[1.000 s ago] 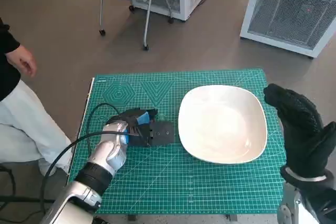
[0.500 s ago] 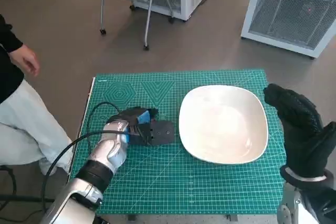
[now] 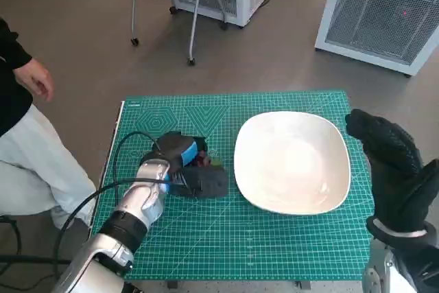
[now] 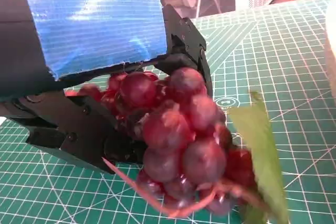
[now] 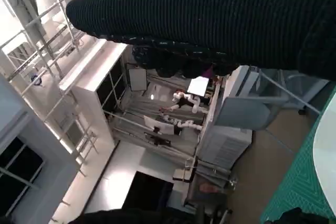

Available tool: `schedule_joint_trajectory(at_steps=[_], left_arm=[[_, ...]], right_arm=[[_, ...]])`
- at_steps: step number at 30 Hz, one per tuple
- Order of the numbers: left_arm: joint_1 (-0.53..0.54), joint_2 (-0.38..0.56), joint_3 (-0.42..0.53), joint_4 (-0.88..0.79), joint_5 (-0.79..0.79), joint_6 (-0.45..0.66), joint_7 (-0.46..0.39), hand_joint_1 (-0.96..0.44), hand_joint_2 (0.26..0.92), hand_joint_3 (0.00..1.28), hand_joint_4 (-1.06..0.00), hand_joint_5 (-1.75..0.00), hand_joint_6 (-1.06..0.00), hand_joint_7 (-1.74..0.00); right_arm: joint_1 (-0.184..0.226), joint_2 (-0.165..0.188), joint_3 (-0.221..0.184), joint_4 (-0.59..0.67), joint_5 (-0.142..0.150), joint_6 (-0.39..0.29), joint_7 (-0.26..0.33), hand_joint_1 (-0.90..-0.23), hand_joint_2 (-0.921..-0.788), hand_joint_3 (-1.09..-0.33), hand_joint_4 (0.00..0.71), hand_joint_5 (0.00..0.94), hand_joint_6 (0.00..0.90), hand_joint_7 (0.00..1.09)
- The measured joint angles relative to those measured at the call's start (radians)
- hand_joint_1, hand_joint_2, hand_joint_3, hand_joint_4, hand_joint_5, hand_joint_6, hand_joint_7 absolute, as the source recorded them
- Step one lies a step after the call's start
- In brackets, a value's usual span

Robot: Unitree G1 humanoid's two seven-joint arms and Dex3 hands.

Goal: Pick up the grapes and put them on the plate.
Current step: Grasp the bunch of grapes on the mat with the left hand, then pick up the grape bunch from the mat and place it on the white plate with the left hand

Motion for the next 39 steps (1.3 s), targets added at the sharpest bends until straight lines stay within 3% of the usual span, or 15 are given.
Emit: schedule_joint_trajectory(at_steps=[17,39], left_arm=[[0.002,0.018,0.014,-0.001,-0.024,-0.046,-0.018,0.01,0.895,0.24,-0.44,-1.61,-0.65,-0.97],[0.002,0.019,0.022,0.001,-0.047,-0.048,-0.016,0.0,0.918,0.19,-0.48,-1.57,-0.61,-1.0]], right_arm=[[-0.005,0.0,0.0,0.01,0.0,-0.003,-0.002,-0.525,-0.921,-0.553,0.459,0.001,0.122,0.54],[-0.013,0.0,0.0,0.019,0.001,-0.011,-0.002,-0.525,-0.921,-0.552,0.459,0.0,0.122,0.54]])
